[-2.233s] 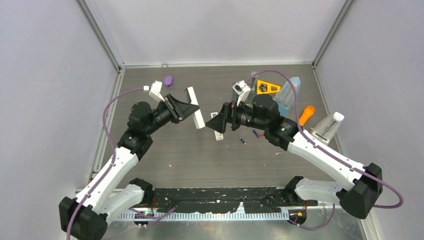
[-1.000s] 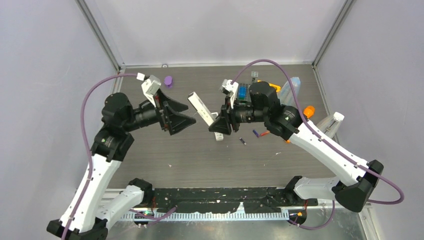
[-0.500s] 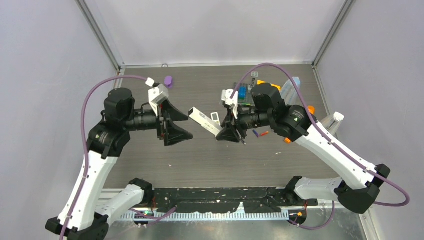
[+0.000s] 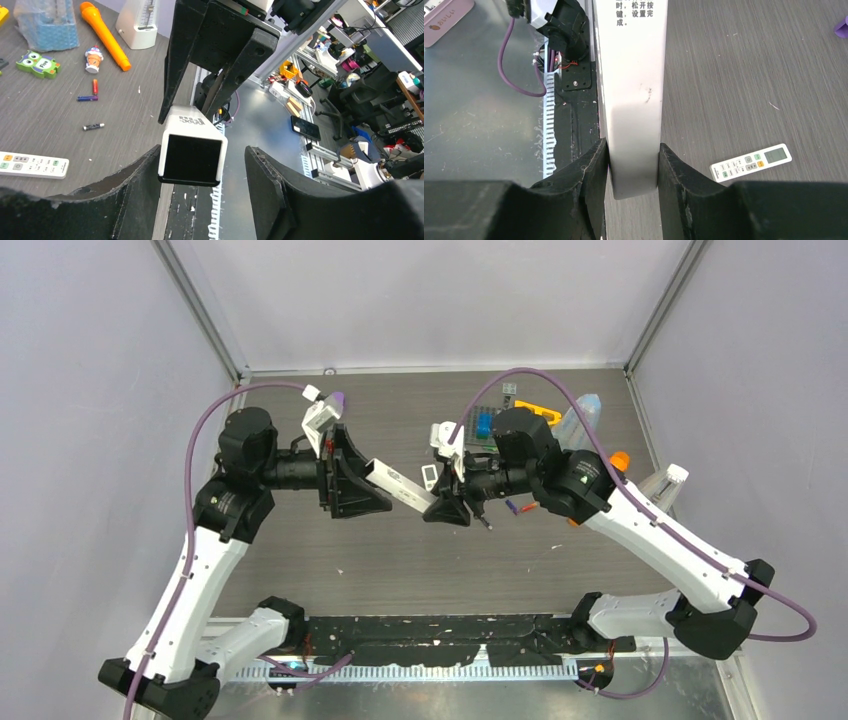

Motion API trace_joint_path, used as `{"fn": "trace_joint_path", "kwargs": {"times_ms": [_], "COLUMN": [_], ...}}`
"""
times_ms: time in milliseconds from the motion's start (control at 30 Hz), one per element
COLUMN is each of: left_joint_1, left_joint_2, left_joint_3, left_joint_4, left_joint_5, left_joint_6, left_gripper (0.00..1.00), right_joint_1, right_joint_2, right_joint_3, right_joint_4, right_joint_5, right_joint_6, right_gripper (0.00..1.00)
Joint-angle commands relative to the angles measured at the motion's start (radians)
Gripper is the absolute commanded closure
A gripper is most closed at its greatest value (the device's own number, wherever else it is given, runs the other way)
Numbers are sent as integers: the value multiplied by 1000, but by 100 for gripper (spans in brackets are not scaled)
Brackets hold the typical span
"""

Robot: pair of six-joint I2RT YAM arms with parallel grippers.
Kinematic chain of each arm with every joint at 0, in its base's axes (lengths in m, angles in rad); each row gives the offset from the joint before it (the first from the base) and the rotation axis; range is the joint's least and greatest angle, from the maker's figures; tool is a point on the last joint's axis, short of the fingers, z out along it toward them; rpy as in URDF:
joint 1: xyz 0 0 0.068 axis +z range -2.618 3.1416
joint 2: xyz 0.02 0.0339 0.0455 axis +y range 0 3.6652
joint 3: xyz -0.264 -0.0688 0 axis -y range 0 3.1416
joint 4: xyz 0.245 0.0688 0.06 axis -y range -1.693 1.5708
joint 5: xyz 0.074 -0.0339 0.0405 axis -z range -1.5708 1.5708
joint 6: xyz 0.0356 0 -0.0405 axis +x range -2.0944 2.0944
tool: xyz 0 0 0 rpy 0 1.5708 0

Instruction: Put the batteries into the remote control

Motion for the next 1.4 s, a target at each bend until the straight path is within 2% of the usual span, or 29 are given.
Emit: {"fn": "trace_joint_path", "kwargs": {"times_ms": [0, 333, 467, 600, 700, 900, 1000, 1133, 1300, 1367], "left_joint_1": [5, 5, 5, 5, 5, 5, 5, 5, 5, 5], "left_joint_2": [3, -16, -22, -25, -27, -34, -36, -41, -52, -57], "left_joint_3": [-8, -44, -56, -59, -58, -62, -66, -71, -90, -97], "left_joint_4": [80, 126, 113, 108, 103, 102, 102, 88, 80, 83], "left_joint_5": [34, 9, 18, 25, 25, 19, 22, 32, 41, 42], "left_joint_6": [-54, -30, -8, 2, 12, 24, 29, 40, 54, 55], "left_gripper": [41, 48, 59, 64, 63, 48, 48, 55, 48, 48], "right_joint_1": [10, 16, 16, 16, 16, 16, 16, 16, 17, 16], "right_joint_2": [12, 33, 37, 47, 60, 72, 72, 70, 69, 63], "right_joint_3": [53, 74, 80, 89, 99, 111, 114, 115, 111, 103], "right_joint_4": [41, 18, 7, -14, -33, -61, -57, -48, -26, -7], "right_joint_5": [8, -7, -15, -31, -42, -60, -62, -54, -49, -50], "right_joint_6": [-23, -15, -12, -17, -22, -21, -14, -1, 23, 36], "right_gripper": [86, 87, 87, 88, 88, 88, 88, 88, 88, 88]}}
